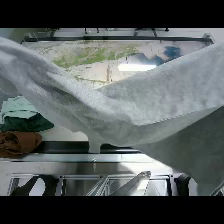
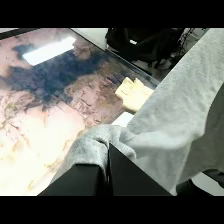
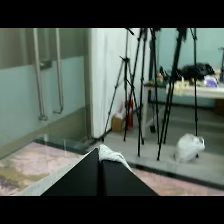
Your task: Fold the shirts.
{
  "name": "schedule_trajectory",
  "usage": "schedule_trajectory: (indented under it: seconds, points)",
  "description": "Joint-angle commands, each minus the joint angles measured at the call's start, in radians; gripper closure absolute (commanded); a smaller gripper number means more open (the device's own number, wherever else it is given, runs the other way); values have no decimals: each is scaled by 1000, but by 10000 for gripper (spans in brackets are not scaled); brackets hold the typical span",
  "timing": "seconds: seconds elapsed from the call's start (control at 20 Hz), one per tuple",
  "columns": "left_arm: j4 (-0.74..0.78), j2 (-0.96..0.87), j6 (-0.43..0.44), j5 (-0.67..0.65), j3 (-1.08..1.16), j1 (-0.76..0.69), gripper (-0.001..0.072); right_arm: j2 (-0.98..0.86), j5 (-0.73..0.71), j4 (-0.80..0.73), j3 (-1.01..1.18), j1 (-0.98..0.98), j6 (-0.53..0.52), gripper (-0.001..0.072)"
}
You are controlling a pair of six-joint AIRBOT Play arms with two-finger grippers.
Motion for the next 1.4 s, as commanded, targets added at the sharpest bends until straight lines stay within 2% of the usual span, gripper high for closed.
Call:
schedule_trajectory:
  seconds: [0.0,0.15,0.25,0.35,0.45,0.5,0.55,0.6,0.65,0.75,0.85,1.0,1.15,1.35]
  points:
    - [143,-171,-11,-19,50,-106,683,-198,78,0,-45,-5,-42,697]
    - [343,-400,7,-70,-68,-254,684,-446,36,-16,-270,166,-132,696]
    - [424,-590,52,-150,-134,-341,684,-641,-142,-29,-406,284,-199,696]
    - [430,-811,64,-253,-124,-389,685,-852,-332,-26,-434,355,-252,696]
    - [400,-1025,38,-285,-21,-397,685,-1064,-372,36,-369,364,-322,696]
    - [327,-1119,-6,-269,48,-383,681,-1132,-370,64,-325,362,-333,695]
    - [233,-1192,-20,-238,116,-365,532,-1177,-353,68,-274,357,-331,681]
    - [160,-1236,-55,-214,170,-345,288,-1196,-323,67,-229,347,-315,481]
    - [133,-1263,-101,-188,224,-322,-13,-1196,-285,60,-188,333,-299,331]
    - [157,-1270,-164,-110,300,-275,-13,-1164,-204,-10,-114,291,-212,332]
    - [191,-1252,-226,26,329,-241,-12,-1098,-177,-138,-96,235,-93,333]
    - [392,-1127,-238,111,167,-234,7,-1008,-64,-368,-116,148,40,362]
    - [600,-944,-186,15,-143,-226,6,-910,-32,-489,-255,61,103,362]
    - [679,-728,-182,-111,-571,-158,6,-764,-40,-497,-526,-62,122,362]
